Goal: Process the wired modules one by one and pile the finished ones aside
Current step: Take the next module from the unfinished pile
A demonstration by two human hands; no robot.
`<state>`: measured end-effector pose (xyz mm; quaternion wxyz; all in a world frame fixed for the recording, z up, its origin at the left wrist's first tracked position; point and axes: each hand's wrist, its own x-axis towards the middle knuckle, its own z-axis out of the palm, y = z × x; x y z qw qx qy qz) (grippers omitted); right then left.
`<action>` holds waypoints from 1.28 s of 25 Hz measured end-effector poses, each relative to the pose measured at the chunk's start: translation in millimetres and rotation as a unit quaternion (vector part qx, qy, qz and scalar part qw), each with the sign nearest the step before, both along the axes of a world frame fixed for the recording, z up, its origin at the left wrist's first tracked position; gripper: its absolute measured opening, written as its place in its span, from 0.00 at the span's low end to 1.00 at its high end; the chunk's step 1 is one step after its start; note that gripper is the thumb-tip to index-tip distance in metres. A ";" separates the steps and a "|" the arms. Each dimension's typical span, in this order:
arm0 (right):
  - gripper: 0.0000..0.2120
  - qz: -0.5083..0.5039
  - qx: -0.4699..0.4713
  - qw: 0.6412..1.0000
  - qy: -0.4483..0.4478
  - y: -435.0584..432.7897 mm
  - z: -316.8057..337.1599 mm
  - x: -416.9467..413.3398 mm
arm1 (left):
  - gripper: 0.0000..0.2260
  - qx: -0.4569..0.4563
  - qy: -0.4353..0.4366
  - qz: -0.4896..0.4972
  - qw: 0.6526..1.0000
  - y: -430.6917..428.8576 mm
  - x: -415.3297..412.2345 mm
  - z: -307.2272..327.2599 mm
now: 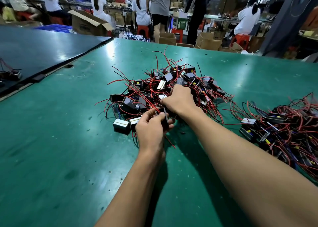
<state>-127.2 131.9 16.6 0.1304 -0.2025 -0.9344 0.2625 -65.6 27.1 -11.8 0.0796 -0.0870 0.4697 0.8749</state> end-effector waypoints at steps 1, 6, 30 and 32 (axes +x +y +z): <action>0.11 0.009 0.009 1.000 0.004 -0.6 0.6 2.0 | 0.08 -0.003 -0.011 0.001 1.000 -0.1 -1.1 -1.2; 0.12 0.046 0.033 0.998 0.018 10.3 6.5 16.2 | 0.10 0.012 -0.044 -0.009 0.999 3.8 1.0 0.8; 0.14 0.058 -0.044 0.986 -0.149 61.3 -7.2 75.2 | 0.12 -0.086 -0.082 -0.003 0.993 3.6 10.1 -6.9; 0.14 0.037 0.032 0.988 -0.144 57.1 -3.6 72.0 | 0.14 -0.092 -0.079 0.005 0.993 4.4 9.1 -7.7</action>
